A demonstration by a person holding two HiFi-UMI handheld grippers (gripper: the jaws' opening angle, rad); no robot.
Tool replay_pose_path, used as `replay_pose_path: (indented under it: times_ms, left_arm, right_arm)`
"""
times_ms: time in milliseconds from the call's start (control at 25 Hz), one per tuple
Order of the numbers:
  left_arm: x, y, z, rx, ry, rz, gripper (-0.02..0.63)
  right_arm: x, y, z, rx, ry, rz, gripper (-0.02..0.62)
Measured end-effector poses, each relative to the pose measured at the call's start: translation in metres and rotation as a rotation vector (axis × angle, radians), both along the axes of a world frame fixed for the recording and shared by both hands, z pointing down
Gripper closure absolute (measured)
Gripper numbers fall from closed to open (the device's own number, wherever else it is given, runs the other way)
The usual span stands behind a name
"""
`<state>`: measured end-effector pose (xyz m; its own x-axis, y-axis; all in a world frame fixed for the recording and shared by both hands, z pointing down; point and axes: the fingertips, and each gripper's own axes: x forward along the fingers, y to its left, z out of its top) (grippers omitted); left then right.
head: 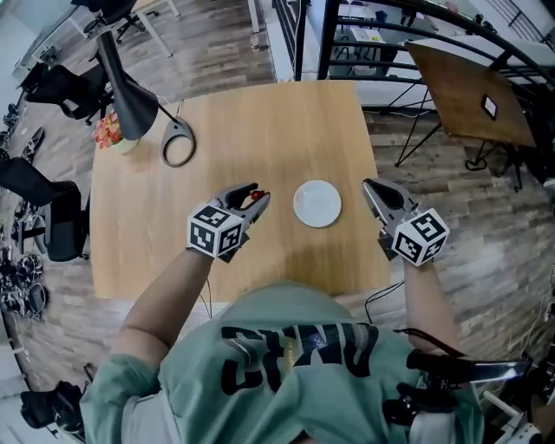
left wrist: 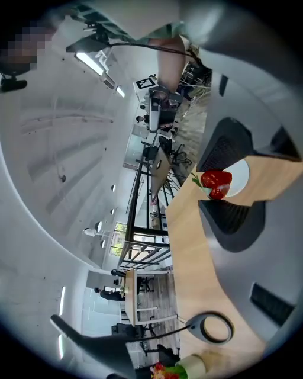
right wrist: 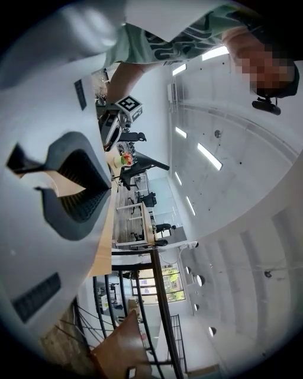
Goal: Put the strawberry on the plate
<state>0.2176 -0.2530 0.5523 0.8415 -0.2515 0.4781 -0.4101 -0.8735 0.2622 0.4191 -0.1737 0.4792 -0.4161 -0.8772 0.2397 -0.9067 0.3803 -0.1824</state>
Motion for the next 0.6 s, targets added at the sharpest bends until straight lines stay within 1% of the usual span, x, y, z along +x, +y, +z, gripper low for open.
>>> replay_pose_path:
  times_ms: [120, 280, 440, 600]
  left_arm:
    - [0.037, 0.014, 0.030, -0.039, -0.062, 0.055, 0.453]
    - [0.079, 0.021, 0.058, -0.039, -0.107, 0.134, 0.453]
    - [0.105, 0.023, 0.087, -0.062, -0.133, 0.165, 0.453]
    - [0.121, 0.037, 0.115, -0.071, -0.175, 0.209, 0.453]
  right_arm:
    - [0.013, 0.011, 0.016, 0.006, -0.048, 0.010, 0.591]
    - [0.024, 0.017, 0.027, 0.012, -0.072, 0.011, 0.591]
    - [0.023, 0.021, 0.040, 0.006, -0.082, 0.005, 0.591]
    - [0.024, 0.028, 0.056, -0.013, -0.098, 0.007, 0.591]
